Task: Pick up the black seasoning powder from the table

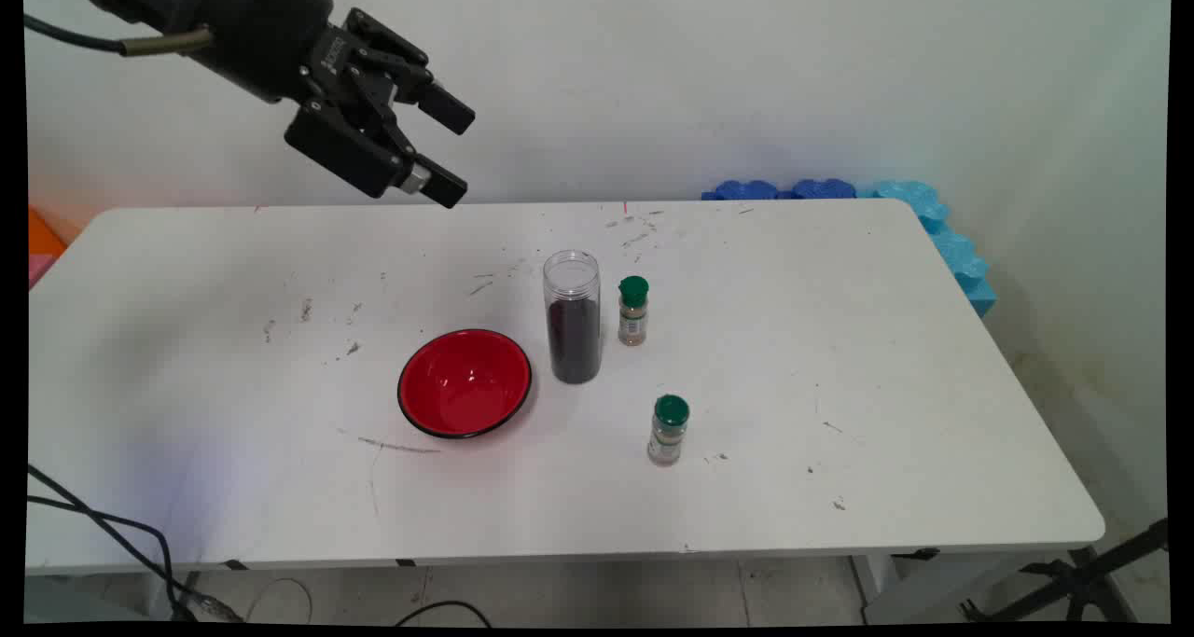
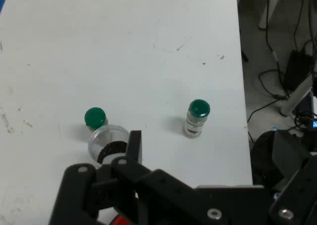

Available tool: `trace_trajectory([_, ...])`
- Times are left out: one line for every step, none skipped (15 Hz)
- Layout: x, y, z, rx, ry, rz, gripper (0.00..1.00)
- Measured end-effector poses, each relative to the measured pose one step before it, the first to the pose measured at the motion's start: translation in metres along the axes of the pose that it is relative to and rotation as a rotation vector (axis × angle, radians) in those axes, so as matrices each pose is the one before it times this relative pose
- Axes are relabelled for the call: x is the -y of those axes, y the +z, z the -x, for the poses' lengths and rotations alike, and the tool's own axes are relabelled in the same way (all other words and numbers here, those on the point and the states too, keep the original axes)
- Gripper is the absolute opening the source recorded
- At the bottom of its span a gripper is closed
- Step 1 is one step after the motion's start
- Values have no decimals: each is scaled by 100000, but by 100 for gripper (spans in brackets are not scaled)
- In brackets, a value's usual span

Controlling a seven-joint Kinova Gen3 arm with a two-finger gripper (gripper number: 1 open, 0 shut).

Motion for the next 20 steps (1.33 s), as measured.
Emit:
trace_trajectory([73, 104, 111, -45, -219, -347, 100])
trace_trajectory([115, 157, 145, -62, -289, -529, 100])
trace_trajectory([120, 175, 170, -55, -326, -612, 100])
trace_trajectory([117, 189, 175, 1, -308, -666, 100])
trace_trajectory([135, 202, 198, -51, -357, -757, 100])
trace_trajectory([177, 300, 296, -104, -524, -1080, 100])
trace_trajectory([135, 265, 283, -150, -510, -871, 100])
trace_trajectory([130, 277, 279, -162, -567, -868, 100])
trace_trajectory([194, 444, 429, -274, -1011, -1309, 100])
trace_trajectory([143, 352, 376, -385, -1626, -1079, 100])
trace_trajectory([70, 275, 294, -200, -1176, -655, 100])
trace_trajectory([83, 426, 517, -290, -1608, -908, 100])
trace_trajectory([67, 530, 685, -212, -1771, -878, 100])
trace_trajectory([13, 469, 713, -263, -1567, -809, 100])
trace_trajectory([-46, 330, 564, -333, -1167, -649, 100])
trace_trajectory([-63, 354, 679, -599, -1424, -733, 100])
trace_trajectory([-57, 277, 739, -695, -1515, -710, 100])
trace_trajectory([-72, 205, 648, -541, -1246, -396, 100])
trace_trajectory([-88, 197, 775, -500, -1370, -444, 100])
trace_trajectory([-53, 160, 811, -329, -1459, -627, 100])
